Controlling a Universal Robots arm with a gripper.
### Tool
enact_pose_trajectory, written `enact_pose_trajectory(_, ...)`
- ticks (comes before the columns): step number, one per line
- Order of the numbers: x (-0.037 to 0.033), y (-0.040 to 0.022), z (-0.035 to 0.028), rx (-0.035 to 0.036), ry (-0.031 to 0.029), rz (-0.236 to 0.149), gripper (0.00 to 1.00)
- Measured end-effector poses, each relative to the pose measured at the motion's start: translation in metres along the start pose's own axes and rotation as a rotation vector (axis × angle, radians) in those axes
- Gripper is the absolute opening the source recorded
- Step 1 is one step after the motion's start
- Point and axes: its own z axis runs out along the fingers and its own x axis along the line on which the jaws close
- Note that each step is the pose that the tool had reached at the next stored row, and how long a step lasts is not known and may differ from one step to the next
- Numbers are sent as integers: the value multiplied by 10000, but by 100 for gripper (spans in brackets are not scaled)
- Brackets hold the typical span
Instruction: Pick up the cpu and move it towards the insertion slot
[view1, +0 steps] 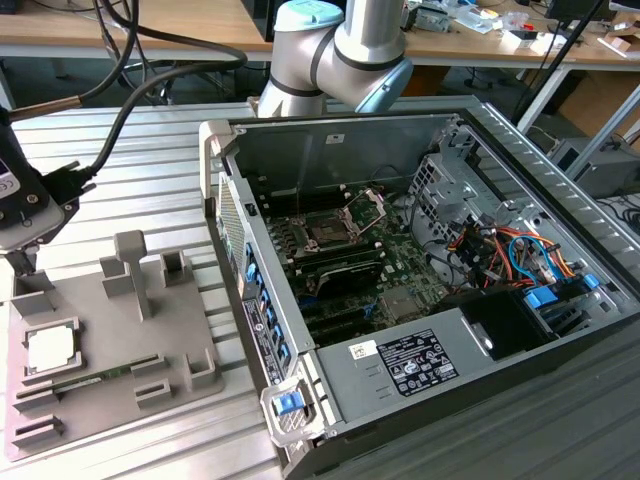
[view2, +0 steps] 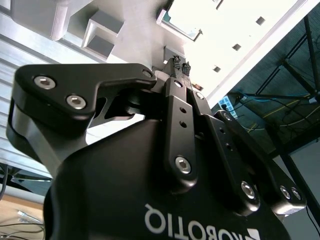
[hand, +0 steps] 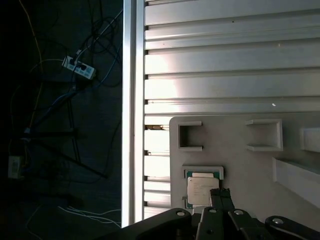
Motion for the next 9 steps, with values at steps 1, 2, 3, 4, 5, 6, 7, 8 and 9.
enact_pose_trajectory(1, 0, 0, 1, 0, 0, 0, 11)
enact_pose_trajectory(2, 0, 0, 3, 0, 0, 0, 11)
enact_pose_trajectory(3, 0, 0, 5, 0, -1, 0, 11)
enact_pose_trajectory(4, 0, 0, 6, 0, -1, 0, 11)
enact_pose_trajectory(5, 0, 0, 8, 0, 0, 0, 11)
enact_pose_trajectory(6, 0, 0, 9, 0, 0, 0, 11)
enact_pose_trajectory(7, 0, 0, 11, 0, 0, 0, 11)
enact_pose_trajectory(8, 0, -1, 13, 0, 0, 0, 11)
enact_pose_trajectory(9, 0, -1, 14, 0, 0, 0, 11)
